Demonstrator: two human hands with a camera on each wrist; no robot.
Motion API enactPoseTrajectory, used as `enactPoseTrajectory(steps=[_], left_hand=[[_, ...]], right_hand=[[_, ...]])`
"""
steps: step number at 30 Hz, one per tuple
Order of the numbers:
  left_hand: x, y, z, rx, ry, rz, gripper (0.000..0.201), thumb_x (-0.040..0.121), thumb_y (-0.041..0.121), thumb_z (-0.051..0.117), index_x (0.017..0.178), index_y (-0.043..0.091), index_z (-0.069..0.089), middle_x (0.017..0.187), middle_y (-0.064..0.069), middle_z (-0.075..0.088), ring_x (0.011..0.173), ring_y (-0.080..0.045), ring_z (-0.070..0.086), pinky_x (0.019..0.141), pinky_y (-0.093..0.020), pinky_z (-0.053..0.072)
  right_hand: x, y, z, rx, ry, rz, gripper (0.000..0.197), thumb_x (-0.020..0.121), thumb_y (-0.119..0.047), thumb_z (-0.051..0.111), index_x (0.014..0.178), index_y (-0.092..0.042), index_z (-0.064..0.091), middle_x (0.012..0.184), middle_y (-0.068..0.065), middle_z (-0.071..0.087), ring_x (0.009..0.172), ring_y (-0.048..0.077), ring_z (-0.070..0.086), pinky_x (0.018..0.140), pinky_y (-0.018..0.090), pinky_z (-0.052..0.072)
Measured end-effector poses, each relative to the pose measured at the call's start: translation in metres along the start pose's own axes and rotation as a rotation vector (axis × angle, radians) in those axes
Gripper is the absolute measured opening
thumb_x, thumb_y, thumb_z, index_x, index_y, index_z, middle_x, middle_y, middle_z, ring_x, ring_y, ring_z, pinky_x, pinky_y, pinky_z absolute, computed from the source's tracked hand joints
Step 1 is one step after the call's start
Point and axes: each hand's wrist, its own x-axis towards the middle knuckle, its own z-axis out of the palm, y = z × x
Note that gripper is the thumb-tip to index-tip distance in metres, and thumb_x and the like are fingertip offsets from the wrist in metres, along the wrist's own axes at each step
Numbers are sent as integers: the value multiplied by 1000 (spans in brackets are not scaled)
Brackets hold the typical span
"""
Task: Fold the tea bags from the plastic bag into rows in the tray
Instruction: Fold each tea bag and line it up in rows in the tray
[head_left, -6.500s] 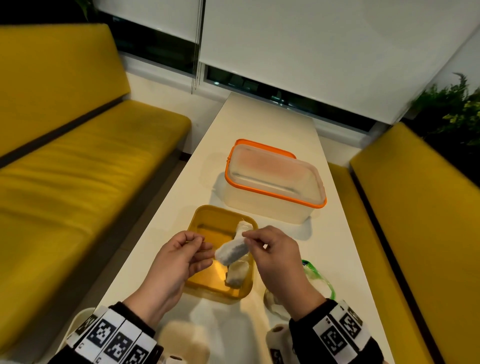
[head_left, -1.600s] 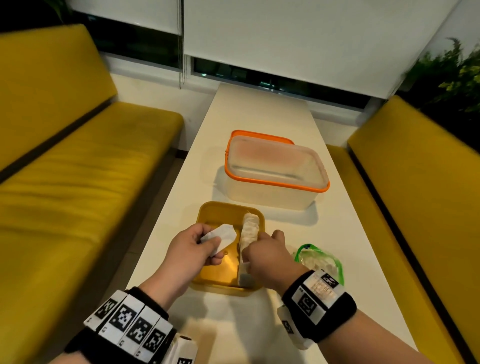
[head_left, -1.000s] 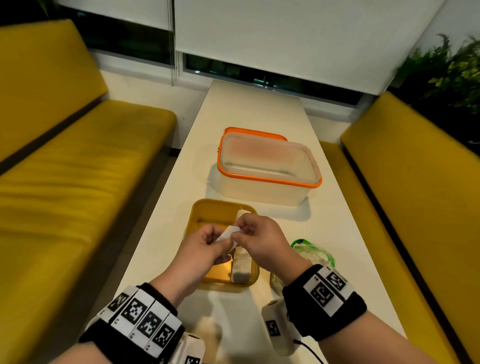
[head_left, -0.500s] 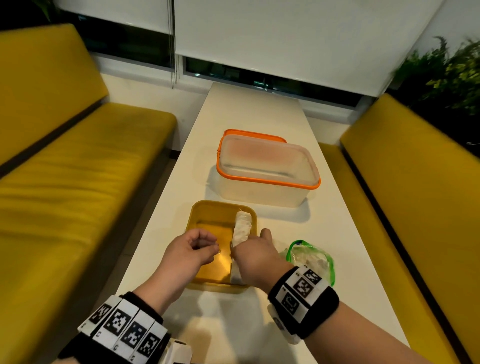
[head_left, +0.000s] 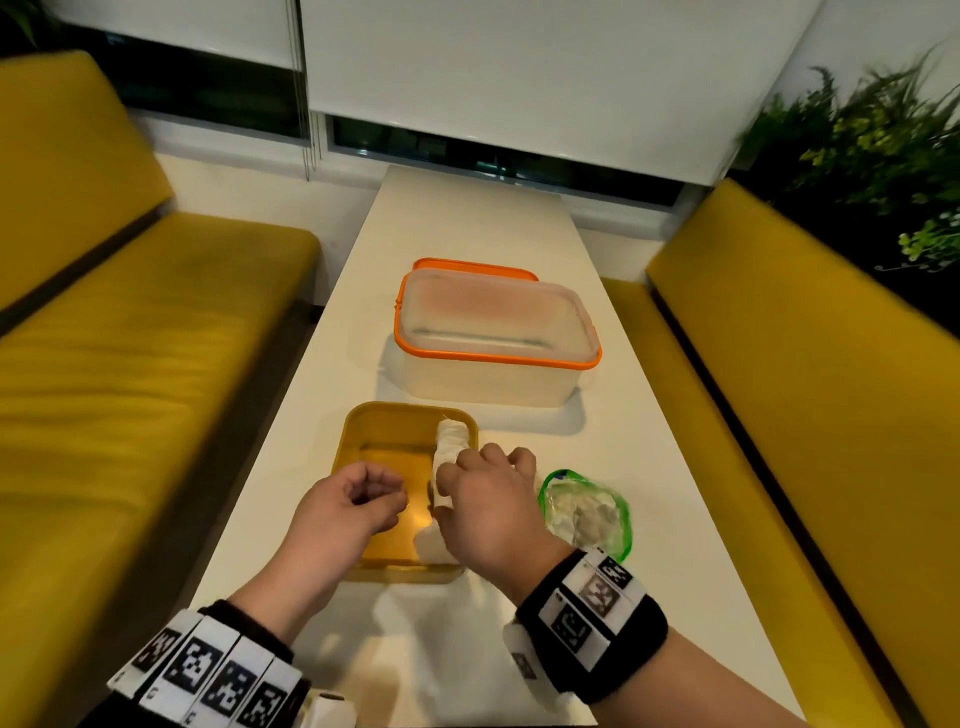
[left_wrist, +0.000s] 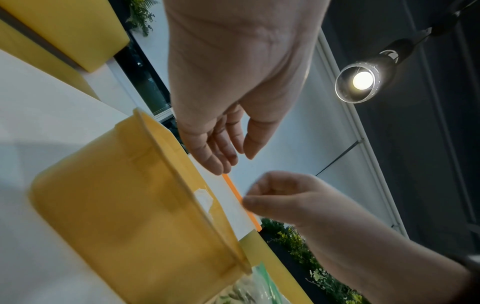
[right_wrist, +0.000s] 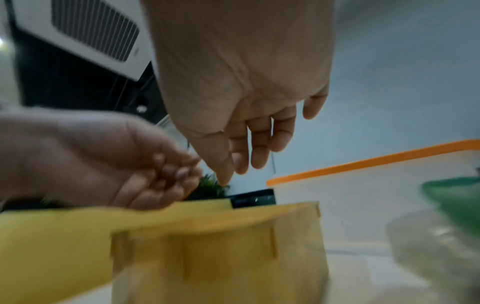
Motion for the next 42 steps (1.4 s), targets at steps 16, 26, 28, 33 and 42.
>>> enactPoseTrajectory(steps=[16, 26, 28, 33, 42], left_hand=[[24, -3, 26, 677, -67, 98, 18, 82, 12, 67, 82, 29, 59, 91, 6, 67, 88, -16, 63, 72, -27, 46], [42, -5, 41, 1090, -320, -81, 17, 79, 14, 62, 76, 29, 57, 81, 7, 62, 75, -13, 59, 57, -22, 44], [40, -4, 46, 1058, -309, -20, 18, 79, 15, 64, 73, 29, 56, 77, 8, 60, 74, -11, 56, 54, -19, 38], [36, -3, 50, 949, -311, 33, 20, 77, 14, 68, 81, 30, 58, 84, 9, 61, 77, -9, 57, 56, -15, 40], [32, 17, 42, 769, -170, 154, 19, 79, 17, 72, 91, 27, 61, 88, 16, 59, 77, -7, 59, 63, -17, 45]], right_hand=[[-59, 131, 4, 17, -88, 693, 20, 87, -46, 48, 93, -30, 60, 90, -6, 63, 96, 19, 54, 76, 36, 23], [-56, 131, 12, 157, -44, 674, 13, 89, -30, 45, 81, -27, 55, 82, -5, 65, 86, 21, 57, 77, 35, 25], [-56, 131, 11, 186, -39, 674, 13, 89, -29, 46, 81, -27, 55, 81, -6, 65, 85, 21, 58, 77, 35, 25], [-56, 131, 7, 259, -30, 687, 12, 91, -28, 49, 80, -26, 55, 77, -8, 63, 76, 20, 54, 75, 33, 23], [-60, 144, 3, 654, 125, 720, 14, 88, -21, 60, 74, -22, 57, 69, -5, 58, 70, 18, 54, 69, 33, 45]])
